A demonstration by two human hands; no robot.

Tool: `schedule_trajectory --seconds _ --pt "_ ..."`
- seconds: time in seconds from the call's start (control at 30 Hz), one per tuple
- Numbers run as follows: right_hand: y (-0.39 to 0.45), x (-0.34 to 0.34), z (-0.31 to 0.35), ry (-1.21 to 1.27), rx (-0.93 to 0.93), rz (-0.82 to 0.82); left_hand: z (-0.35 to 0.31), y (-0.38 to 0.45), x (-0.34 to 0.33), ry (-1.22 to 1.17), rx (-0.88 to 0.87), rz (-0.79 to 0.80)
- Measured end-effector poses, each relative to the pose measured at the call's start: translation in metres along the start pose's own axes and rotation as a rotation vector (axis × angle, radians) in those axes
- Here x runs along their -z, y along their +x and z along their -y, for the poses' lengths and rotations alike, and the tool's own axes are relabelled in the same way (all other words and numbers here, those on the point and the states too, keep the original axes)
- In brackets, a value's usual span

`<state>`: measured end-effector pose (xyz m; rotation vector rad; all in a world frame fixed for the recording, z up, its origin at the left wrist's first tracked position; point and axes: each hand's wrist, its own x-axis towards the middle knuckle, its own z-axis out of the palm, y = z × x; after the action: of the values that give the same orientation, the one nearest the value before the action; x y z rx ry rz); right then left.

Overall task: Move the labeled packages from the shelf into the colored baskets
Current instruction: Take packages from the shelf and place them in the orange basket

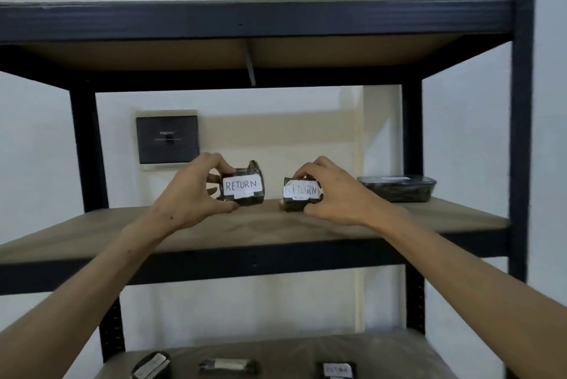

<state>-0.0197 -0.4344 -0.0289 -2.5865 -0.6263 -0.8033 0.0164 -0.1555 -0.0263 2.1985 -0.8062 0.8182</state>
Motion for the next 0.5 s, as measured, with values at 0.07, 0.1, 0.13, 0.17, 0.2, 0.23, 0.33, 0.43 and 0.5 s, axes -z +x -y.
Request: schedule_trajectory --seconds 0.07,0.1,0.13,0.17,0.2,0.23,0.33,0.43,0.5 --pt "-0.029 0.021 -0.009 -0.006 0.012 -0.036 -0.031 -0.008 -0.01 -0.025 -0.015 0.001" --pt "-0.044 0.032 -0.013 -0.008 0.015 -0.052 -0.046 -0.013 -0.017 -0.051 -0.024 0.003" --pt "-0.06 0.042 -0.018 -0.008 0.018 -0.066 -0.062 -0.017 -0.024 -0.087 -0.033 0.008" --pt "-0.076 0.052 -0.023 -0.007 0.018 -0.077 -0.077 -0.022 -0.033 -0.115 -0.041 0.015" --pt "-0.093 0.062 -0.028 -0.006 0.014 -0.082 -0.093 -0.027 -0.042 -0.134 -0.048 0.025" --pt "-0.11 0.072 -0.034 -0.005 0.003 -0.084 -0.107 -0.032 -0.053 -0.149 -0.053 0.041" --pt "-0.166 0.097 -0.053 -0.003 -0.04 -0.098 -0.15 -0.048 -0.089 -0.247 -0.05 0.111" --pt "-0.23 0.119 -0.074 0.009 -0.084 -0.106 -0.192 -0.066 -0.131 -0.298 -0.057 0.183" --pt "-0.274 0.131 -0.09 0.028 -0.136 -0.102 -0.219 -0.079 -0.161 -0.322 -0.078 0.223"
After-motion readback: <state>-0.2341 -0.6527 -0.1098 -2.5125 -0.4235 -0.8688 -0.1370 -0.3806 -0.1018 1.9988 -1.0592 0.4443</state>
